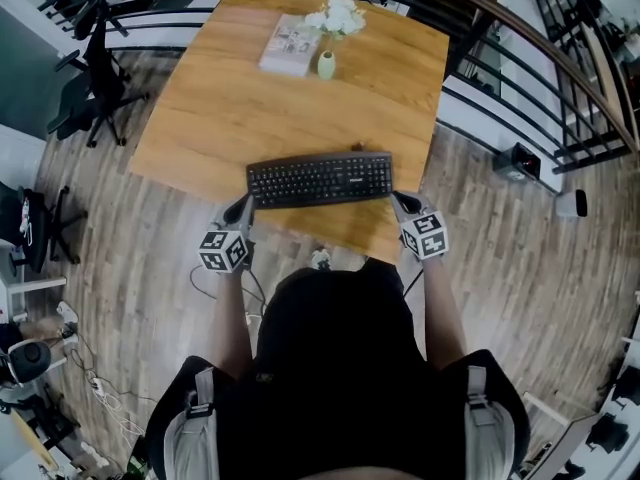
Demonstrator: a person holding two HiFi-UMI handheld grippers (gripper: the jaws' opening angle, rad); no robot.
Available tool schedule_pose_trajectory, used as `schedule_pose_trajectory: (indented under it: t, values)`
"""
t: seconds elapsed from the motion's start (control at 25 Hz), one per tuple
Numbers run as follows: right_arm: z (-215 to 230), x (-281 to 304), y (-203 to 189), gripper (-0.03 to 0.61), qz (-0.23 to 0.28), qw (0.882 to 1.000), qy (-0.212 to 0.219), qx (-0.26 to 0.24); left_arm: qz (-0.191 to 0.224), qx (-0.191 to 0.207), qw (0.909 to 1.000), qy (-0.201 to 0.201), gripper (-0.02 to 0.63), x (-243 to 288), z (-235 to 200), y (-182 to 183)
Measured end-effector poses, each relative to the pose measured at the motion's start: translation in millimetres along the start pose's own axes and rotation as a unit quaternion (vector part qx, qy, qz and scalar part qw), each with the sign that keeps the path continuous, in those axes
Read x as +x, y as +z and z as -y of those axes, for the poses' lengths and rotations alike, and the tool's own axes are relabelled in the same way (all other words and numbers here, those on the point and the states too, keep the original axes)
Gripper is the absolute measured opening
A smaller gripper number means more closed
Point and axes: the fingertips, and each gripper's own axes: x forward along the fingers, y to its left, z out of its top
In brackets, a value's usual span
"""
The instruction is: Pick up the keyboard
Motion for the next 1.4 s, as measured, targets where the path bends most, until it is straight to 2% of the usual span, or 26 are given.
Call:
schedule_pose_trajectory:
  t: [0.52,0.92,1.4]
  values:
    - [11.3,23.1,4.3,0.005,-0.012,1.000,0.010,0.000,-0.011,-0.019,0.9996,0.019,0.012,2.6,-15.5,-12.3]
    - [28.1,40.8,-10.5,0.005,-0.026,1.000,0.012,0.012,-0.027,-0.013,0.9996,0.004,0.012,31.6,-6.2,-16.9]
    - [44.7,61.5,-34.0,0.005,-0.061,0.997,0.027,0.028,-0.073,-0.018,0.9971,0.012,0.013,49.7,-19.5,-44.5]
